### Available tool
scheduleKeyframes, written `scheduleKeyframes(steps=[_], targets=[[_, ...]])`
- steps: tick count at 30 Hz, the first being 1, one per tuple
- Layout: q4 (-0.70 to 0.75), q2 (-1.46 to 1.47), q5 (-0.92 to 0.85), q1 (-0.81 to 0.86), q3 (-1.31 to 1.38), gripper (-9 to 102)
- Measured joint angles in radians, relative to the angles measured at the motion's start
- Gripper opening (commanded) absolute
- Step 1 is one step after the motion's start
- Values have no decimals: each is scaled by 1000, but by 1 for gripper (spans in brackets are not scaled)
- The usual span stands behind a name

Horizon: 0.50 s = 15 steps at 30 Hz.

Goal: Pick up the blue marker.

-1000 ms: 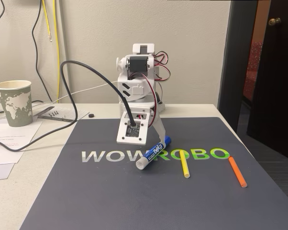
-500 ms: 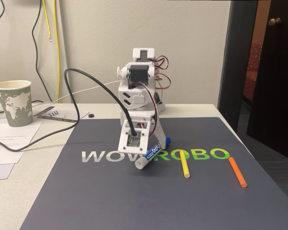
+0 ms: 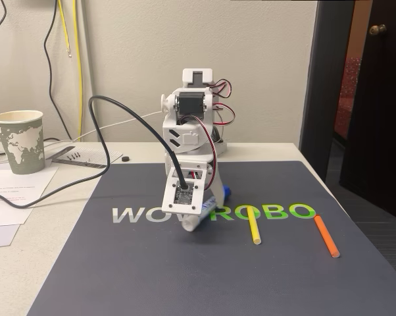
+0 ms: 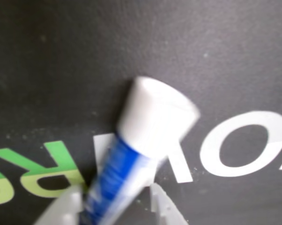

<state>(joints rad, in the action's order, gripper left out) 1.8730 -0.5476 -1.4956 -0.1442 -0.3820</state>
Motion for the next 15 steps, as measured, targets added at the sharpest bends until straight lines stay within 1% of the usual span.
scheduleKeyframes(steps=[10, 13, 15], targets=[[0, 0, 3, 0, 0, 11], [0, 0, 5, 0, 0, 8], [0, 0, 9, 0, 0, 4]])
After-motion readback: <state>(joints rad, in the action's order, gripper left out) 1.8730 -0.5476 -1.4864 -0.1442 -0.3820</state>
